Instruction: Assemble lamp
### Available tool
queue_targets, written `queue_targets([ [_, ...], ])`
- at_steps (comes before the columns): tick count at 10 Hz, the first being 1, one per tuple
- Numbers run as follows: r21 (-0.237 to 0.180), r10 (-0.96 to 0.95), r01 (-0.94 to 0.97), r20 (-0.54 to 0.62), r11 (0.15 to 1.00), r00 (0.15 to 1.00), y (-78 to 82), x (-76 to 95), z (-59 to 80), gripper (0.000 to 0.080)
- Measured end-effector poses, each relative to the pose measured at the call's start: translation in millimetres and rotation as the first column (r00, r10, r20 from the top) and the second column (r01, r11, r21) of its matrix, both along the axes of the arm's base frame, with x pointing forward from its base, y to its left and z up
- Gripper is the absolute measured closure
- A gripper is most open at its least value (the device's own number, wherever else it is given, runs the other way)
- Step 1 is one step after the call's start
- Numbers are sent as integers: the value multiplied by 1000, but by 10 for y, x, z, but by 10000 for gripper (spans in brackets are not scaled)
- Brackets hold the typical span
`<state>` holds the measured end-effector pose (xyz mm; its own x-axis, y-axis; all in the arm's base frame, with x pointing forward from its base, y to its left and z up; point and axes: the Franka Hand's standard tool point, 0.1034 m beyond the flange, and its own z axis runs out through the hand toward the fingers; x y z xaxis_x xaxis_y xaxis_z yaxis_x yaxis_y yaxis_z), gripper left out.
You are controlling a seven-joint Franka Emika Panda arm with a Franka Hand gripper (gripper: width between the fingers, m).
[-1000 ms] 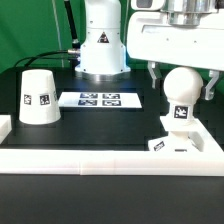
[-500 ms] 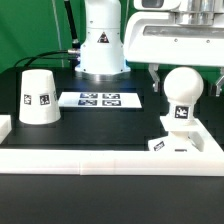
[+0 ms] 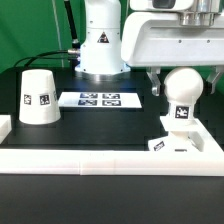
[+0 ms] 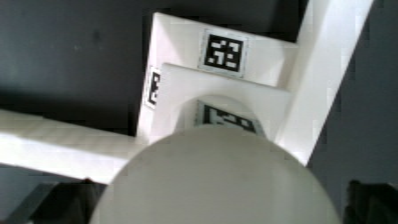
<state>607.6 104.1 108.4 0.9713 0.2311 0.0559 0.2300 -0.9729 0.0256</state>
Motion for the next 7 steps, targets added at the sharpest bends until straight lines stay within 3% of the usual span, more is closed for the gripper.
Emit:
queue_targets([
  [4, -20, 333, -333, -4, 943, 943, 20, 42, 23, 101],
  [7, -47, 548, -548, -15, 835, 836, 54, 70, 23, 101],
])
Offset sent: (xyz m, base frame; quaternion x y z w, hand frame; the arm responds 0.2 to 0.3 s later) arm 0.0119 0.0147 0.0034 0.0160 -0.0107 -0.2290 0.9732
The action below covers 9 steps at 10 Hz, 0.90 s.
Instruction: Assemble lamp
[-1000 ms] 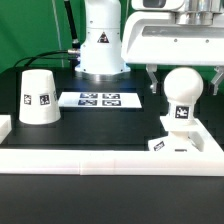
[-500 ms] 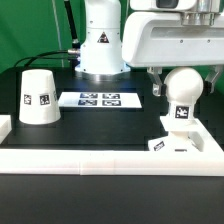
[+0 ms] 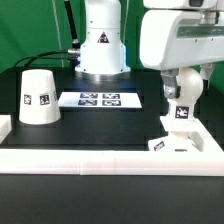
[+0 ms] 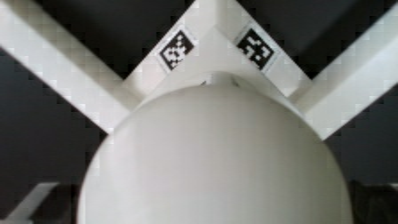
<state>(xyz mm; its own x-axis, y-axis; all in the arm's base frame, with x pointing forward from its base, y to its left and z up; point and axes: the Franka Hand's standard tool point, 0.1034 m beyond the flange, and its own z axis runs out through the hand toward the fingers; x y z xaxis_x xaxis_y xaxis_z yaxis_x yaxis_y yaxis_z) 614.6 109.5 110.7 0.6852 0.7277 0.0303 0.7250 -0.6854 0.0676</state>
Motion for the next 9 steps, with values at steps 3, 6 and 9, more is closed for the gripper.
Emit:
queue_targets([
  [3, -36, 229, -229, -5, 973, 973, -2, 10, 4, 101],
  [6, -62, 383, -384, -18, 921, 923, -50, 18, 3, 101],
  [9, -61, 363, -363, -17, 930, 932, -75, 21, 1, 223],
])
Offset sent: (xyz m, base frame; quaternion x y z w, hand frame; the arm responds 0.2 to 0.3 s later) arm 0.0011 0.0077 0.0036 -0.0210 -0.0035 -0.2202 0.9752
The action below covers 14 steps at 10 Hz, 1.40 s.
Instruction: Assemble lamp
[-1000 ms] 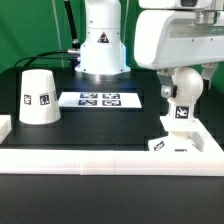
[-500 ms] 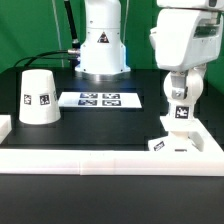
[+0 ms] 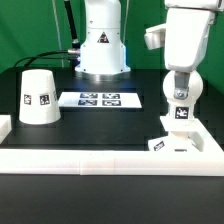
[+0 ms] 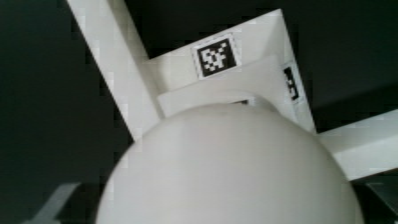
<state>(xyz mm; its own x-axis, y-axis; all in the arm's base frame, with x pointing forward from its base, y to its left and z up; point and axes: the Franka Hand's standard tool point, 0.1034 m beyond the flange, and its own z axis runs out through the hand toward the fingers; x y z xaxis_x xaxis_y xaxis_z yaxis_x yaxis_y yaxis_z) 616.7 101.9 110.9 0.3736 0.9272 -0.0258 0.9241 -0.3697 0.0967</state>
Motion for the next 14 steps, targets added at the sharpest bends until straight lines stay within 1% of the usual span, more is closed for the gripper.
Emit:
queue_targets([
  [4, 3, -36, 36, 2, 999, 999, -1, -1, -1, 223],
  [7, 26, -263, 263, 10, 964, 965, -13, -2, -2, 223],
  [9, 46, -461, 460, 18, 887, 887, -4, 1, 0, 222],
  [10, 55, -528, 527, 20, 848, 849, -5, 4, 1, 222],
  [11, 66, -618, 616, 21, 785, 786, -13, 6, 3, 222],
  [13, 81, -728, 725, 20, 684, 685, -23, 11, 7, 222],
  [14, 92, -800, 796, 18, 598, 599, -32, 16, 10, 222],
])
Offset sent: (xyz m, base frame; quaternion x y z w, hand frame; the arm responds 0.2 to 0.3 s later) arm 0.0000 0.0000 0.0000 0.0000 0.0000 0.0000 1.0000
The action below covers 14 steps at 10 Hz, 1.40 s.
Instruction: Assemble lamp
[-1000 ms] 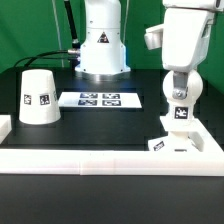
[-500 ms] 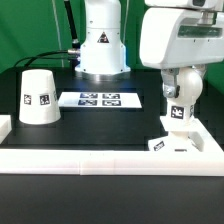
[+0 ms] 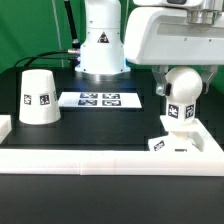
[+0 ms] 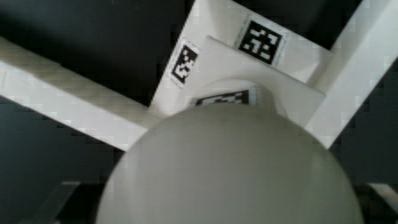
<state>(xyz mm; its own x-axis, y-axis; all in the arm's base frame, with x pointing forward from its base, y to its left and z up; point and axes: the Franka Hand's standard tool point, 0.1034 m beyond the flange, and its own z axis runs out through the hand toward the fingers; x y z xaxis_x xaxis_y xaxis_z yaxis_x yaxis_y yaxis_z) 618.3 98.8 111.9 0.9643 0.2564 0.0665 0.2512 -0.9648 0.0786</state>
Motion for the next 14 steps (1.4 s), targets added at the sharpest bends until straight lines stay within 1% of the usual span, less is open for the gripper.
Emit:
queue_targets([
  [2, 9, -128, 128, 4, 992, 992, -14, -1, 2, 222],
  [3, 16, -243, 243, 5, 970, 970, -25, -9, 0, 222],
  [5, 27, -381, 381, 8, 924, 925, -28, -18, -5, 222],
  [6, 35, -469, 468, 9, 883, 883, -26, -24, -9, 222],
  [8, 37, -613, 612, 0, 790, 790, -1, -64, -30, 222],
  [10, 36, -714, 714, -9, 699, 700, 20, -82, -43, 221],
  [13, 49, -826, 827, -33, 560, 562, 36, -102, -46, 220],
  [14, 55, -863, 864, -42, 501, 503, 42, -106, -46, 220],
])
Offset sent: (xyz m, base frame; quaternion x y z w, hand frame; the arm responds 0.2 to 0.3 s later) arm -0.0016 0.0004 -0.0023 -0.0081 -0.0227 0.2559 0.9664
